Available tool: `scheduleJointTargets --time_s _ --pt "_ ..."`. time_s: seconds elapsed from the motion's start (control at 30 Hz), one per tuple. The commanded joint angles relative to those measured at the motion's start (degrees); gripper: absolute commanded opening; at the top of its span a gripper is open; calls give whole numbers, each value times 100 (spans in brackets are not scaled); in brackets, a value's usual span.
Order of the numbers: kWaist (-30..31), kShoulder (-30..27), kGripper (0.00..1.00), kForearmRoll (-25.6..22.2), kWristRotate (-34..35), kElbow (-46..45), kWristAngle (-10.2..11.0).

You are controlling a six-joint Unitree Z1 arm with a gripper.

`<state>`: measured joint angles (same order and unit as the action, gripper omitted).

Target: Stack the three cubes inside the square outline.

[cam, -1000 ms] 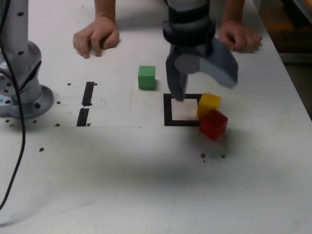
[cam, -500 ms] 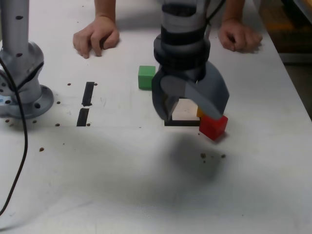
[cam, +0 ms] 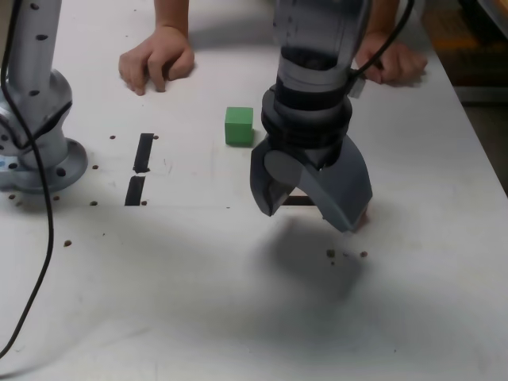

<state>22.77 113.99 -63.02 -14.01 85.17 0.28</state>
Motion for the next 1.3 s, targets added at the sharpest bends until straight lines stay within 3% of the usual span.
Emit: scheduleJointTargets --time_s 0.0,0.47,1.27 --pt "8 64 92 -19 -74 58 -5" --pt "117 494 89 -121 -364 455 -66" --pt "-239 1141 88 -641 -803 1259 -75"
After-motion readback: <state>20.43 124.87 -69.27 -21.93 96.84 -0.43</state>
